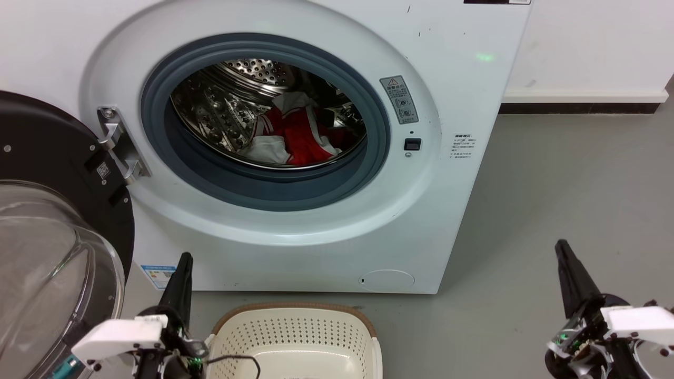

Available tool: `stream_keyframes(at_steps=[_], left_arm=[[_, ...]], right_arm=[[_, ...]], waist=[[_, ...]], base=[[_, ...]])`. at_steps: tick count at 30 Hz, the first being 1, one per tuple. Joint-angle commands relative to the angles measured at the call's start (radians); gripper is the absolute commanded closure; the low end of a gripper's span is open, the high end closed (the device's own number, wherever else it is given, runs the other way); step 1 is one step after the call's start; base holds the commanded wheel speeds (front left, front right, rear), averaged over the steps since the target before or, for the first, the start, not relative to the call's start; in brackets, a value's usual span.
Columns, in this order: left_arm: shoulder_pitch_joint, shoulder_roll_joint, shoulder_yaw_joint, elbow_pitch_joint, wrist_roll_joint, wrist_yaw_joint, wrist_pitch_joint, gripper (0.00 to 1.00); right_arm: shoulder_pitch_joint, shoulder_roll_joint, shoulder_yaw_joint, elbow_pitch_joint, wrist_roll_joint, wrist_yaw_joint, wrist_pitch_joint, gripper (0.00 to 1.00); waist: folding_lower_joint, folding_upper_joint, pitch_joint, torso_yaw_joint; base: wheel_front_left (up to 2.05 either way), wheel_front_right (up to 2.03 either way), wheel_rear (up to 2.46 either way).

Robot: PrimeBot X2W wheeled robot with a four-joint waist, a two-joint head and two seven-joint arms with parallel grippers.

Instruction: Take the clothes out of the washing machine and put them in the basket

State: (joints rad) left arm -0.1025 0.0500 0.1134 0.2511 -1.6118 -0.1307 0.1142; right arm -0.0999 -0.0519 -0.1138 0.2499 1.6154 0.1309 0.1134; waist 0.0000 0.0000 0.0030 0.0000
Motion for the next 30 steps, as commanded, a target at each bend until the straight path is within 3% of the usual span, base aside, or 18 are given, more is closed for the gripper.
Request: stream_keyframes(at_steps=[1, 14, 30], left_arm=[[0.002, 0.0, -0.001, 0.004, 0.0, 0.0, -0.001, 0.0], [-0.024, -0.001, -0.066, -0.008, 0.057, 0.0, -0.063, 0.0], [-0.049, 0.0, -0.108, -0.065, 0.346, 0.0, -0.128, 0.0]], right_arm=[[0.003, 0.0, 0.001, 0.004, -0.001, 0.0, -0.001, 0.0], [0.008, 0.0, 0.023, -0.028, -0.079, 0.0, -0.063, 0.0], [0.01, 0.0, 0.041, -0.093, -0.389, 0.0, -0.128, 0.0]], waist=[[0.0, 0.0, 0.0, 0.0], [0.0, 0.0, 0.004, 0.003], [0.0, 0.0, 0.009, 0.01]], base=[[0.0, 0.0, 0.0], [0.0, 0.0, 0.0], [0.0, 0.0, 0.0]])
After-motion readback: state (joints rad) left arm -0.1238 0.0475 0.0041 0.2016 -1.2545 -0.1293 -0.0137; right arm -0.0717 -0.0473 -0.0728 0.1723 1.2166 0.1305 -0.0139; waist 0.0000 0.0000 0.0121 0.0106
